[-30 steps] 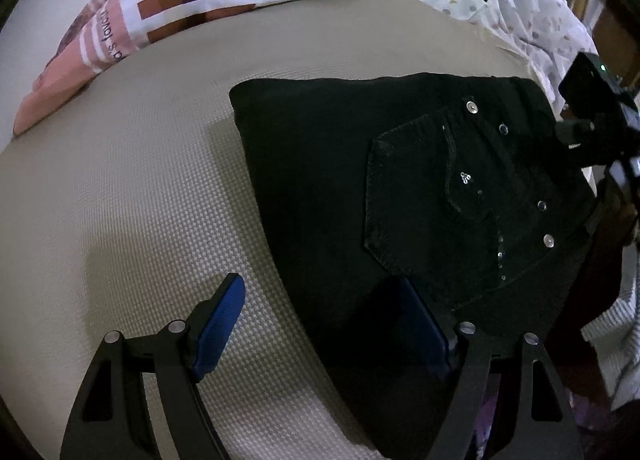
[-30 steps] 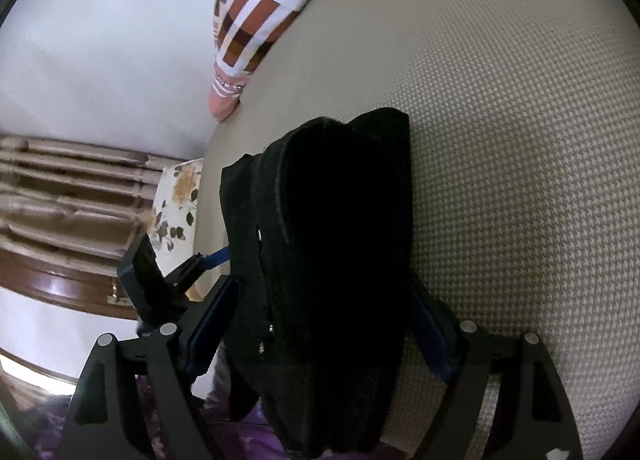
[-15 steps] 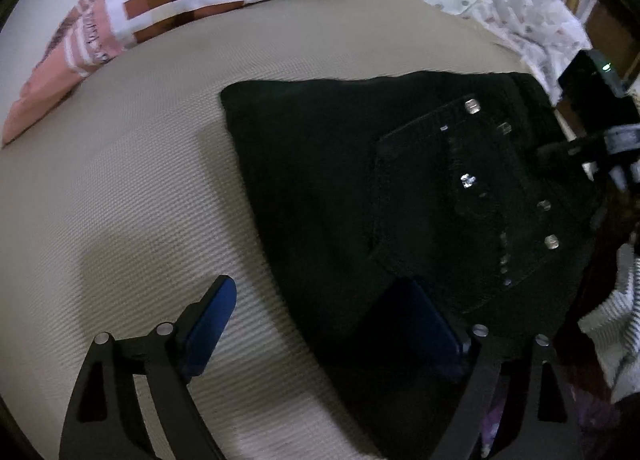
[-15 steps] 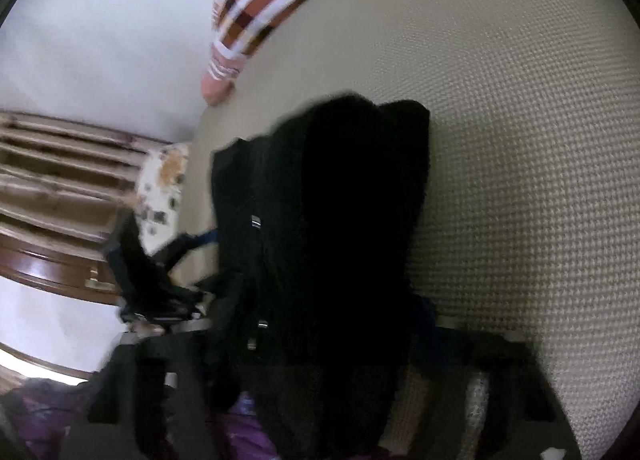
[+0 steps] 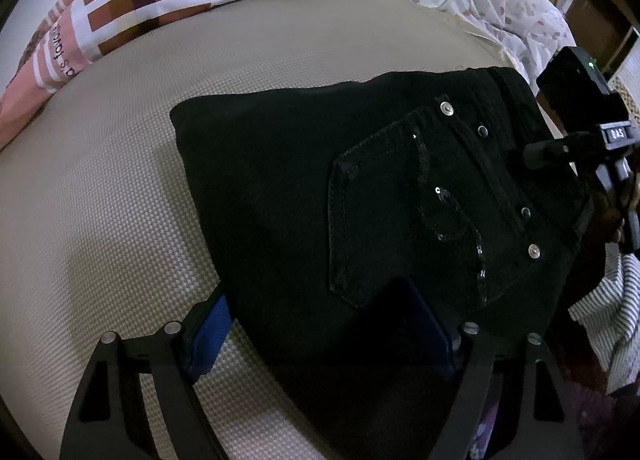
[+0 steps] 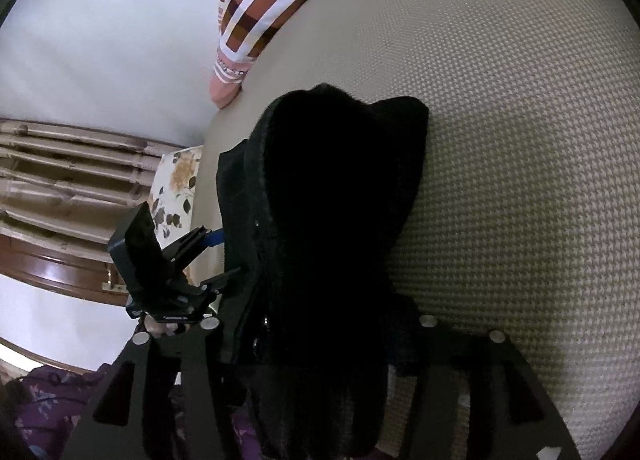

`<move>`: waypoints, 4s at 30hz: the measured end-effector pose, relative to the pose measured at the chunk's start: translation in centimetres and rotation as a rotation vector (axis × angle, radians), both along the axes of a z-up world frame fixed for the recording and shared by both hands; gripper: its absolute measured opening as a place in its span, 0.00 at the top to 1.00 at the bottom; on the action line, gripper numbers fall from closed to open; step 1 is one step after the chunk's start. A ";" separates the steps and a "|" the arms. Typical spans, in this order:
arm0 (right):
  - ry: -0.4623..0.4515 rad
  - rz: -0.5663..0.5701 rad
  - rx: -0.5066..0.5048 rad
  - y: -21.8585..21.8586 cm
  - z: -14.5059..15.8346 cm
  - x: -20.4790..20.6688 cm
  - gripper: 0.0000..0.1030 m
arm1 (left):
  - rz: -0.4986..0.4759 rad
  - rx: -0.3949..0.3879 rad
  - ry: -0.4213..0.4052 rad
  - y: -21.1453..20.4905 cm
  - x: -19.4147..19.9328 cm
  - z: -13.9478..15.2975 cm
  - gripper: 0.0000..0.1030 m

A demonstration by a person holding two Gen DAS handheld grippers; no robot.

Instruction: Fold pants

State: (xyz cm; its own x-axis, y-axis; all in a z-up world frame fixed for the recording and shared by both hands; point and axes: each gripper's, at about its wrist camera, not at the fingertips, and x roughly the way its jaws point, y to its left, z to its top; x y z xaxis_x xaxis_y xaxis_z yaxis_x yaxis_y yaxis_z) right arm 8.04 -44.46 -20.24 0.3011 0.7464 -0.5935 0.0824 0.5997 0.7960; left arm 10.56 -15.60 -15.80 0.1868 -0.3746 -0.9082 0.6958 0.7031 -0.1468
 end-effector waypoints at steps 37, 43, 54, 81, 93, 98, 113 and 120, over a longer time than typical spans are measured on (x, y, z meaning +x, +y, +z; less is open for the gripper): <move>-0.085 -0.024 -0.087 2.0 1.3 -0.8 0.36 | 0.059 -0.084 -0.034 1.8 0.0 -0.3 0.42; -0.066 -0.030 -0.040 1.6 0.8 -0.6 0.33 | 0.020 -0.151 0.112 3.0 1.9 -0.7 0.43; -0.084 -0.031 -0.050 2.0 0.9 -0.9 0.28 | -0.056 -0.185 0.138 0.2 1.7 -0.9 0.08; -0.055 -0.088 -0.022 2.0 -0.2 -1.2 0.66 | 0.174 -0.231 0.079 3.3 1.3 -0.3 0.72; -0.072 -0.167 0.152 2.7 -0.7 -1.9 0.68 | 0.205 -0.215 0.022 4.7 -0.3 0.9 0.77; -0.063 -0.174 0.186 3.3 -1.2 -1.8 0.68 | 0.216 -0.205 -0.007 5.8 -0.7 1.7 0.78; -0.030 -0.094 0.037 6.1 -1.0 0.2 0.61 | 0.232 -0.200 0.001 7.3 -0.6 1.2 0.78; -0.044 -0.112 0.064 6.9 -0.6 0.3 0.68 | 0.234 -0.210 -0.043 7.7 -1.2 1.5 0.79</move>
State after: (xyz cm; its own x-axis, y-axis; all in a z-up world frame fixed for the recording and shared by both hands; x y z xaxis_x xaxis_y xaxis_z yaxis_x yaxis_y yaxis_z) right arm 8.38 -37.58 -20.87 0.4091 0.7428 -0.5300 0.1102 0.5364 0.8368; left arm 9.38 -7.88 -14.33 0.3265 -0.4954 -0.8049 0.5276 0.8021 -0.2797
